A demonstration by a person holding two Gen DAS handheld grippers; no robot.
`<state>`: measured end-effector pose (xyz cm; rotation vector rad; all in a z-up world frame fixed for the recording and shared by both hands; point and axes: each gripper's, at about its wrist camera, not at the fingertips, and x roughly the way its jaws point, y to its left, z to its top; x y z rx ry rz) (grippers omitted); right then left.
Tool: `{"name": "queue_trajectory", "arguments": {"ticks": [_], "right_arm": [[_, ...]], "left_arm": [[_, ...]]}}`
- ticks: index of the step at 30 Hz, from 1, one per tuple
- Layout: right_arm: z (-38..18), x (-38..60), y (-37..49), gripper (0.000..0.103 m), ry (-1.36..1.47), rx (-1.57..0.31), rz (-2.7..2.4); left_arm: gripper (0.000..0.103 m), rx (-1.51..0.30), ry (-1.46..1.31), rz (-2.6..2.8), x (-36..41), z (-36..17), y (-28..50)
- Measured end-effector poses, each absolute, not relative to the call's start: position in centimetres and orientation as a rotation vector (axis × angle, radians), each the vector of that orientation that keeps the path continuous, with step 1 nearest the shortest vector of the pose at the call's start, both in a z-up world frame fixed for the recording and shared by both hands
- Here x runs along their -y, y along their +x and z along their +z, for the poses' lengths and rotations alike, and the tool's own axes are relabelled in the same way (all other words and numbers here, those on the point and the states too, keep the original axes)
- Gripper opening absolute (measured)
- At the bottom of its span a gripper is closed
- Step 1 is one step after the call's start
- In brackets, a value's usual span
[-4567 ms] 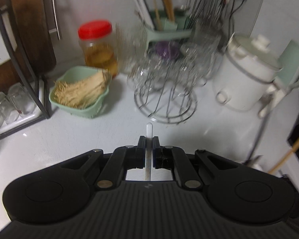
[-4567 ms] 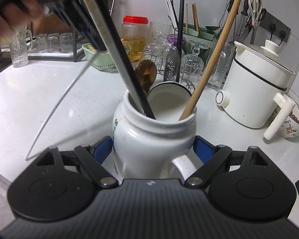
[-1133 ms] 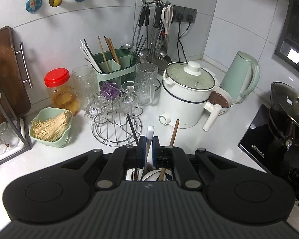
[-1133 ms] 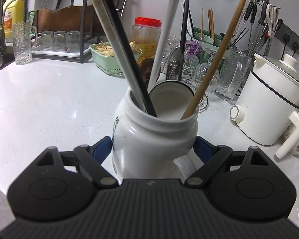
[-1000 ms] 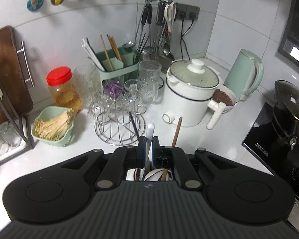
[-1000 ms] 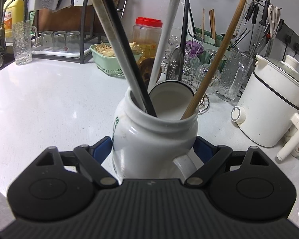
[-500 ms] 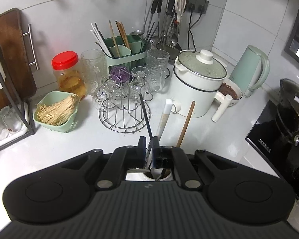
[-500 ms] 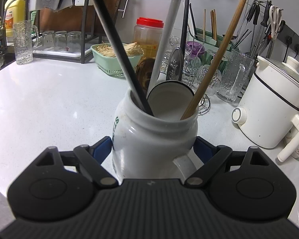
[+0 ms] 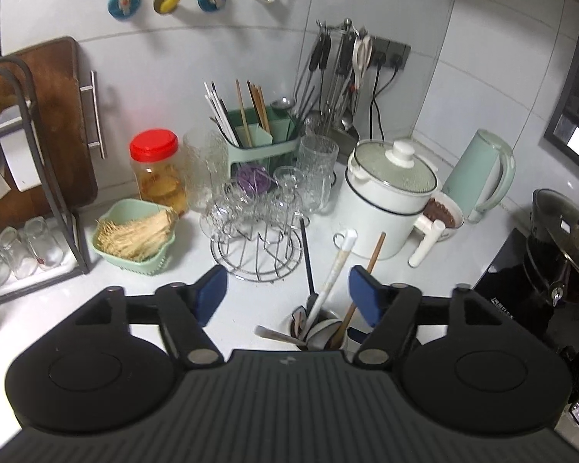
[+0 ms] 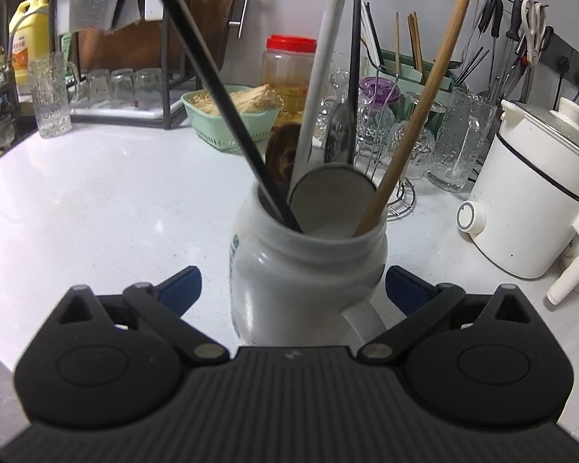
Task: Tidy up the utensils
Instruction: 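Open the left tool to release the white chopstick in the mug, then set the mug down on the counter and open the right tool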
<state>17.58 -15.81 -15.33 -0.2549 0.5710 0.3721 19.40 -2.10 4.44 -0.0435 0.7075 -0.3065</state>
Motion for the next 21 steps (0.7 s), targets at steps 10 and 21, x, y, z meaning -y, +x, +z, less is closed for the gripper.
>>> {"name": "queue_trajectory", "arguments": {"ticks": [10, 21], "right_arm": [[-9.2, 15.5, 15.4, 0.103, -0.175, -0.589, 0.329], [-2.3, 17.7, 10.3, 0.103, 0.004, -0.508, 0.277]], "left_arm": [[0.088, -0.631, 0.026, -0.341, -2.2, 6.9, 17.1], [0.100, -0.612, -0.003, -0.275, -3.2, 8.0, 12.3]]}}
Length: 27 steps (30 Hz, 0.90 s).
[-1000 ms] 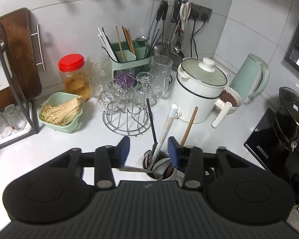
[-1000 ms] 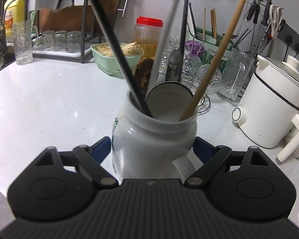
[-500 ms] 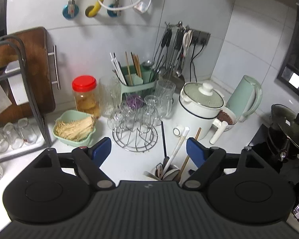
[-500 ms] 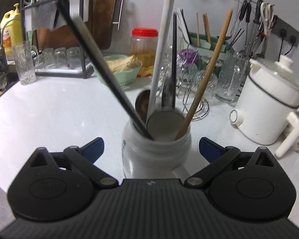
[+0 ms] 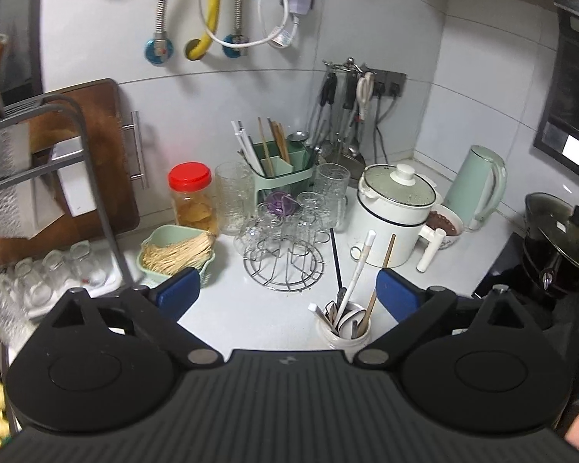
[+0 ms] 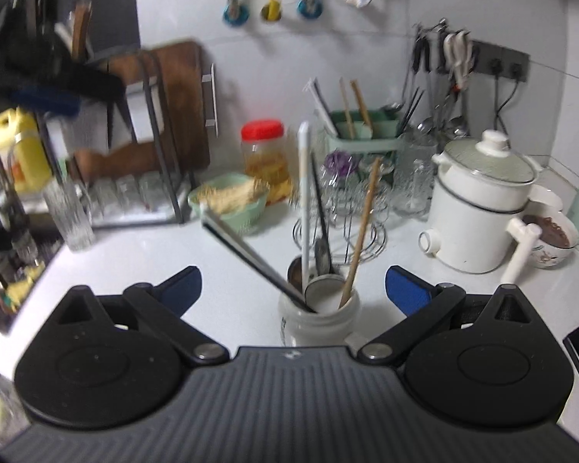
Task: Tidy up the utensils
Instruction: 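Set the mug down on the counter and open the right tool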
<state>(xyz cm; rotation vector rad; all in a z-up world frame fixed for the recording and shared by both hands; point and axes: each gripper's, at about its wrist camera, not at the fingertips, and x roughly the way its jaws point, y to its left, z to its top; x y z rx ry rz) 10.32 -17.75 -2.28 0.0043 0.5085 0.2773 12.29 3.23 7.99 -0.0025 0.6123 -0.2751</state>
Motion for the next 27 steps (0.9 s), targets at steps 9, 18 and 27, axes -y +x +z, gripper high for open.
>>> {"name": "queue_trajectory", "arguments": {"ticks": [9, 18, 27], "right_arm": [[1.9, 21.7, 6.0, 0.103, 0.002, -0.438, 0.308], [3.2, 25.9, 1.8, 0.103, 0.061, -0.404, 0.361], [2.0, 28.2, -1.4, 0.103, 0.105, -0.405, 0.369]], "left_arm": [[0.101, -0.615, -0.067, -0.119, 0.0, 7.6, 6.6], [0.101, -0.616, -0.099, -0.031, 3.8, 6.9, 0.4], [0.101, -0.648, -0.115, 0.019, 6.1, 4.8, -4.1]]}}
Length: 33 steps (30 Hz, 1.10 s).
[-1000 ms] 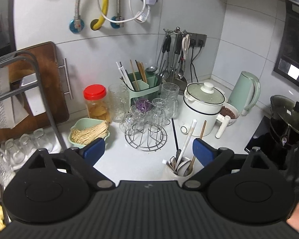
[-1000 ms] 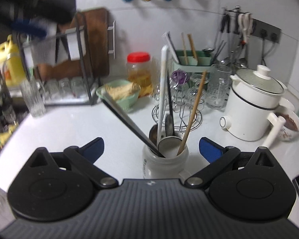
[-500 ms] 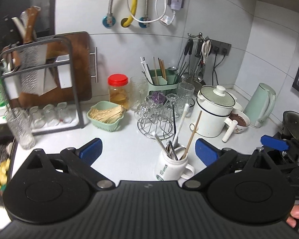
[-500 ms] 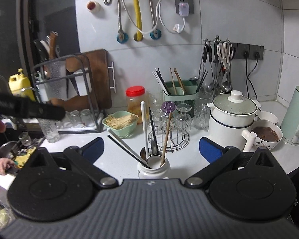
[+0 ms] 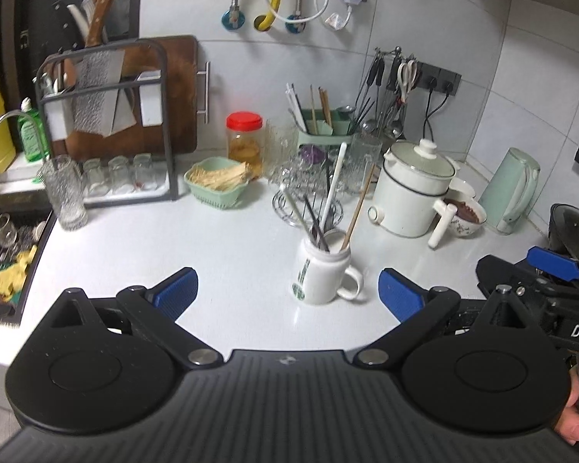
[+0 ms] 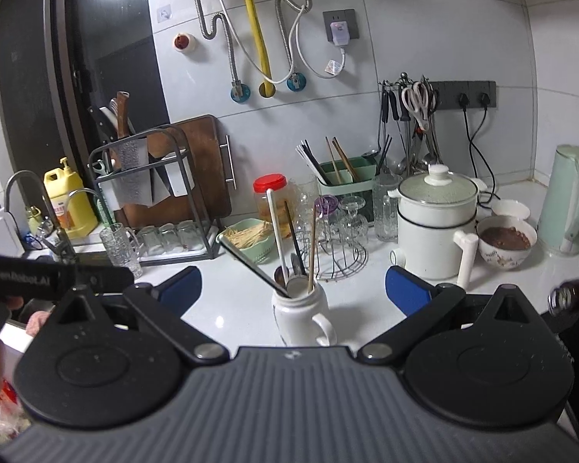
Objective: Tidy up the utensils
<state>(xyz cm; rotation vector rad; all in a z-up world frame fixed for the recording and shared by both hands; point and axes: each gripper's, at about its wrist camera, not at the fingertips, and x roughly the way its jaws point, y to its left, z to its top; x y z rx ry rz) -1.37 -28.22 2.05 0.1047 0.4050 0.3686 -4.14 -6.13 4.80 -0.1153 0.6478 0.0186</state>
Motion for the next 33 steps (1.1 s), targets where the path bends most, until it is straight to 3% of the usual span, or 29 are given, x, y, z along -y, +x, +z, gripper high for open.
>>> {"name": "queue_trajectory", "arguments": {"ticks": [33], "right_arm": [[-0.8, 29.8, -3.7, 0.103, 0.115, -0.430, 0.379]], "left_arm": [[0.101, -0.677, -0.133, 0.055, 8.1, 2.3, -7.7]]}}
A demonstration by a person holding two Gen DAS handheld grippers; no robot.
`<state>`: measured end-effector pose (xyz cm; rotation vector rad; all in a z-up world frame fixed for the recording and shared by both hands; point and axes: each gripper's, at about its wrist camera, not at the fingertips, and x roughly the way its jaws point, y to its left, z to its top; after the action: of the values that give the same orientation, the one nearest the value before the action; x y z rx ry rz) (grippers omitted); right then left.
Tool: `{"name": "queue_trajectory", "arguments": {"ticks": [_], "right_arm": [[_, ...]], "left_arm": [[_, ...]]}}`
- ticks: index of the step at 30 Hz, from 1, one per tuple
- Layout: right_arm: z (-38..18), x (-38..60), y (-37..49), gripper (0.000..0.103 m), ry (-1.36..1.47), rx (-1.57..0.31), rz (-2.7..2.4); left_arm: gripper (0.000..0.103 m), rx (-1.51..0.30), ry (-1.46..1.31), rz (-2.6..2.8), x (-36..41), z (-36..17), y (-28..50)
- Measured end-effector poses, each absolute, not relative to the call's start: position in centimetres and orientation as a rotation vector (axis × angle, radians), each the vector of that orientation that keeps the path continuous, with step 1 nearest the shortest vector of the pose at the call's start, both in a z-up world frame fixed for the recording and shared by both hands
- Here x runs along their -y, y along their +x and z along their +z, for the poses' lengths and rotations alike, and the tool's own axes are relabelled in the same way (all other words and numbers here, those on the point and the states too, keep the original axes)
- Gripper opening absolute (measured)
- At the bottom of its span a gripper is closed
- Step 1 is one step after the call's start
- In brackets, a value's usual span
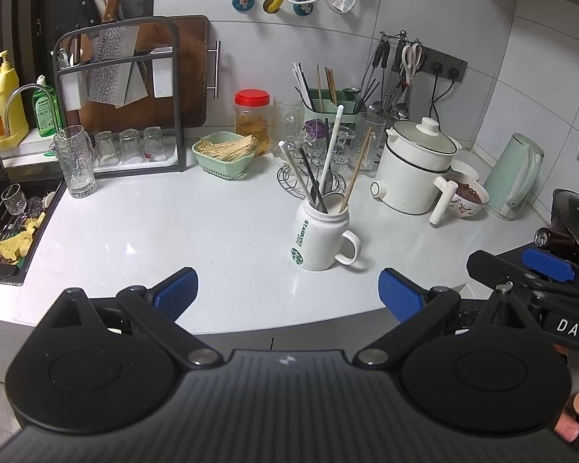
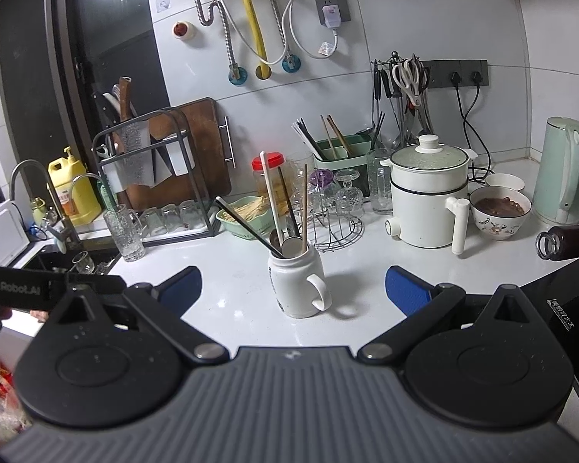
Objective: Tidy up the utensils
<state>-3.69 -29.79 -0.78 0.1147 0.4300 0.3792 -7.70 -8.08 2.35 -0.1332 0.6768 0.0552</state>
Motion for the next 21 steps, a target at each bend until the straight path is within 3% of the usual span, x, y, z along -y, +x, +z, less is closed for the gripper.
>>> {"name": "queue_trajectory", "arguments": {"ticks": [21], "right_arm": [[-0.71, 29.95, -3.85, 0.103, 0.113, -0.425, 0.381]], "left_arm": [[0.101, -0.675, -0.146, 0.070, 7.20, 2.16, -8.50]]}}
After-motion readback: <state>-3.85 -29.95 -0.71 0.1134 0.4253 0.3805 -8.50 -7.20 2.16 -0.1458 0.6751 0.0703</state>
